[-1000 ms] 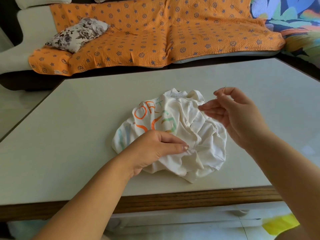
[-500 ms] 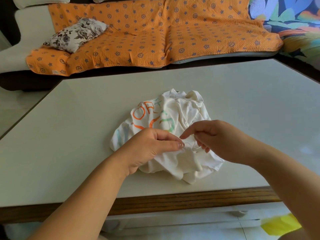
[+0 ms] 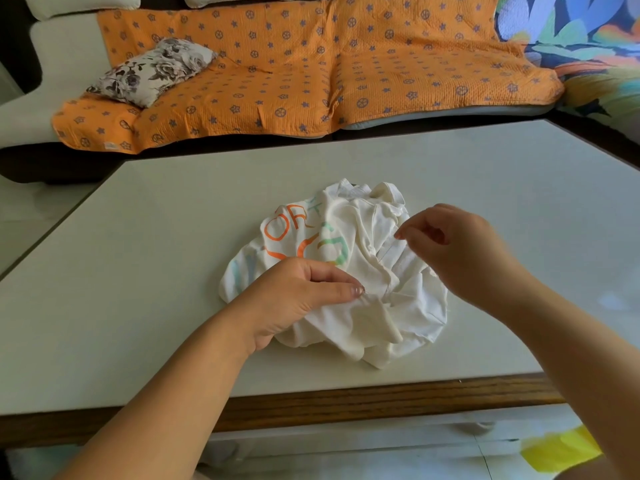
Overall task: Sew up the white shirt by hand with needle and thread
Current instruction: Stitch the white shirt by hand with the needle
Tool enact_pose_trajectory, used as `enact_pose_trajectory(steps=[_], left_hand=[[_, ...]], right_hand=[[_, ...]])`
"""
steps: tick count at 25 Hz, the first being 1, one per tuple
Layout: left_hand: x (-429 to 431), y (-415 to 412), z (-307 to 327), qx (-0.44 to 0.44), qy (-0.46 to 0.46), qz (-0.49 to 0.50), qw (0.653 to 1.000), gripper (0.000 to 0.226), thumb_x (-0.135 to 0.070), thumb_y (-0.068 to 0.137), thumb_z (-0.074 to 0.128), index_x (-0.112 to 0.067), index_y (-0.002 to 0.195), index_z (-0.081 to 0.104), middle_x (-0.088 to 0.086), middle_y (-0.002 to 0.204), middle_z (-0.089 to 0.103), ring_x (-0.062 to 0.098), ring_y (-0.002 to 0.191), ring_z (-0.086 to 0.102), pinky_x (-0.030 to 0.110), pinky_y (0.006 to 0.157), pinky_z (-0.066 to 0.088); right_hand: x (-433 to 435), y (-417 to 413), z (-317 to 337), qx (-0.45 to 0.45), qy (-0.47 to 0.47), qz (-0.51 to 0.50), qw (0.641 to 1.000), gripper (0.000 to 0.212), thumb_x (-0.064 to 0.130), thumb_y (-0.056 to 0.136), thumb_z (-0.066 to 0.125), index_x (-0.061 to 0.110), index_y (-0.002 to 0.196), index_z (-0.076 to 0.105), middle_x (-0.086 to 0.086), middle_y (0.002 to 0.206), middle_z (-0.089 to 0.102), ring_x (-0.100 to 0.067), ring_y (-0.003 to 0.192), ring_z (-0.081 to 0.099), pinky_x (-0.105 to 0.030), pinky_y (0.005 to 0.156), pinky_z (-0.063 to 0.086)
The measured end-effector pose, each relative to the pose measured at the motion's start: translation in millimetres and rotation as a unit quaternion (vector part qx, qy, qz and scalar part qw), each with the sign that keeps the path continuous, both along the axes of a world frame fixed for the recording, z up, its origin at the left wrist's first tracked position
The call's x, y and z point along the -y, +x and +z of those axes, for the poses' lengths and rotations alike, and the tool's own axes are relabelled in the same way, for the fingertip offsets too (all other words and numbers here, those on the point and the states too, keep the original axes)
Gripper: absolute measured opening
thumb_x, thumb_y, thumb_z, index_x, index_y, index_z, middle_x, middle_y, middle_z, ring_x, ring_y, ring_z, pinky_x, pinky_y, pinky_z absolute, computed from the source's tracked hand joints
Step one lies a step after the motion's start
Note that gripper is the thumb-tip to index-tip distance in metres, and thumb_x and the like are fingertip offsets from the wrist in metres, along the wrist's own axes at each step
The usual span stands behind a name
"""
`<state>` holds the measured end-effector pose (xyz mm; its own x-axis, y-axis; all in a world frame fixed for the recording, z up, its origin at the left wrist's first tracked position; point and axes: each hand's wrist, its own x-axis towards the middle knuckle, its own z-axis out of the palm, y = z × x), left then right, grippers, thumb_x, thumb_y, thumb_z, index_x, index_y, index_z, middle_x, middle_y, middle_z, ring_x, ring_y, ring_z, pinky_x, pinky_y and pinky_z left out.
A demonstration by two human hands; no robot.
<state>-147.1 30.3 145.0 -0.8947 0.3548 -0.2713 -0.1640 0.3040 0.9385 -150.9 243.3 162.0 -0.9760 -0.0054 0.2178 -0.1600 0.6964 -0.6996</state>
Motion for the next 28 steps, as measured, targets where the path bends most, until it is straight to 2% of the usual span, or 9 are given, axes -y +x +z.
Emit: enact_pose_trajectory(steps=[3,6,9,13,16,19,22,25,28], left_hand=[[1,-1,-1,0.0,0.003,0.002,1.0,0.008,-0.018,0.082,0.074,-0.024,0.08,0.08,-0.005,0.093,0.077,-0.001,0.094,0.066,0.017,0.091,0.041],[1,-1,-1,0.001,0.004,0.003,1.0,0.007,-0.018,0.082,0.074,-0.023,0.082,0.079,-0.006,0.093,0.077,-0.001,0.094,0.066,0.018,0.092,0.041],[2,-1,-1,0.007,0.009,0.001,1.0,0.006,-0.019,0.081,0.074,-0.021,0.084,0.08,-0.003,0.094,0.077,0.003,0.094,0.067,0.023,0.097,0.043],[2,1,0,0.007,0.007,-0.006,1.0,0.013,-0.023,0.078,0.075,-0.018,0.089,0.079,0.0,0.095,0.077,0.007,0.095,0.068,0.03,0.102,0.043],[2,1,1,0.007,0.012,-0.004,1.0,0.019,-0.028,0.073,0.075,-0.018,0.089,0.079,0.001,0.095,0.077,0.007,0.094,0.068,0.029,0.101,0.044],[2,0,1,0.008,0.007,0.001,1.0,0.011,-0.023,0.079,0.075,-0.019,0.087,0.08,-0.002,0.093,0.077,0.005,0.092,0.068,0.026,0.099,0.044],[3,0,0,0.005,-0.002,0.0,1.0,0.008,-0.021,0.081,0.075,-0.02,0.087,0.08,-0.004,0.095,0.077,0.005,0.098,0.067,0.024,0.101,0.042],[2,0,0,0.006,0.001,0.001,1.0,0.006,-0.02,0.082,0.074,-0.023,0.084,0.079,-0.005,0.096,0.076,0.002,0.099,0.066,0.02,0.098,0.041],[2,0,-1,0.006,0.002,0.003,1.0,0.008,-0.019,0.082,0.074,-0.025,0.081,0.08,-0.006,0.094,0.076,0.0,0.096,0.066,0.02,0.096,0.041]], right_hand=[[-2,-4,-5,0.014,0.045,-0.021,0.999,0.024,0.017,0.097,0.051,0.026,0.092,0.072,0.01,0.09,0.059,0.002,0.064,0.051,-0.005,0.055,0.036],[2,1,-3,0.04,0.058,0.04,0.997,0.027,0.017,0.098,0.048,0.026,0.108,0.071,0.019,0.089,0.057,0.004,0.067,0.052,-0.005,0.059,0.037],[7,12,2,0.079,-0.011,0.133,0.988,0.026,0.017,0.093,0.055,0.033,0.104,0.073,0.024,0.071,0.053,0.003,0.061,0.05,-0.007,0.06,0.038],[13,16,-5,0.086,0.034,0.186,0.978,0.016,0.028,0.089,0.064,0.038,0.094,0.075,0.012,0.074,0.053,-0.001,0.067,0.049,-0.013,0.066,0.039],[15,16,-6,0.076,0.02,0.156,0.985,0.011,0.028,0.087,0.066,0.031,0.081,0.074,0.01,0.08,0.062,0.0,0.073,0.054,-0.011,0.067,0.041],[13,13,-8,0.046,0.022,0.118,0.992,0.011,0.021,0.086,0.066,0.026,0.082,0.074,0.008,0.08,0.062,-0.003,0.074,0.055,-0.011,0.066,0.042],[7,6,-9,-0.011,0.043,0.048,0.998,0.01,0.016,0.086,0.064,0.017,0.081,0.074,0.004,0.077,0.061,-0.007,0.07,0.052,-0.01,0.06,0.039],[0,-3,-9,-0.033,0.045,-0.031,0.998,0.013,0.013,0.086,0.061,0.013,0.081,0.073,-0.002,0.08,0.061,-0.011,0.062,0.049,-0.015,0.055,0.035],[0,-6,-13,-0.036,0.056,-0.046,0.997,0.014,0.011,0.087,0.059,0.009,0.083,0.073,-0.004,0.082,0.06,-0.012,0.062,0.048,-0.02,0.055,0.035]])
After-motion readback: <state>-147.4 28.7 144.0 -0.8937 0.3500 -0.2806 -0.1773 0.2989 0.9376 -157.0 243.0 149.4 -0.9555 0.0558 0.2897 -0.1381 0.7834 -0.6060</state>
